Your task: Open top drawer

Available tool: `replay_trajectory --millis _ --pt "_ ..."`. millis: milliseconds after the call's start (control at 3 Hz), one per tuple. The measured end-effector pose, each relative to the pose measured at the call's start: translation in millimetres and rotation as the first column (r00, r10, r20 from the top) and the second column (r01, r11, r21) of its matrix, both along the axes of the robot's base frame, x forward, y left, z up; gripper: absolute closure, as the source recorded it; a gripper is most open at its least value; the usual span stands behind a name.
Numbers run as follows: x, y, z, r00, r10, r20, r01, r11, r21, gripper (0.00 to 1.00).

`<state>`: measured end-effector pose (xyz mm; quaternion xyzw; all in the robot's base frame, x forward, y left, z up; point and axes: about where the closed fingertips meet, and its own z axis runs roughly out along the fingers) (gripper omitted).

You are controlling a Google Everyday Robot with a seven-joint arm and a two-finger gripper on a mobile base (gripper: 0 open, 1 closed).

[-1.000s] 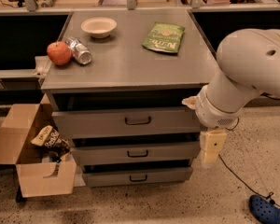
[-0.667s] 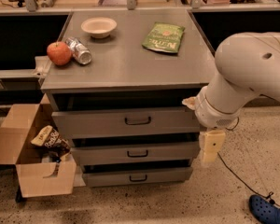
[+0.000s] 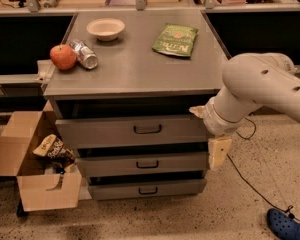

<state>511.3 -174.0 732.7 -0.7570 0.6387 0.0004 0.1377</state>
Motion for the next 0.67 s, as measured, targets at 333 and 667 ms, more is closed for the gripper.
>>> replay_trajectory --millis 333,667 --pt "25.5 3.5 -23.6 0.9995 0.031 0.002 -0.031 0.999 0.02 0.0" --pt "48.5 6.0 -45.1 0.9992 0.04 -0.005 -0.04 0.999 0.024 0.0"
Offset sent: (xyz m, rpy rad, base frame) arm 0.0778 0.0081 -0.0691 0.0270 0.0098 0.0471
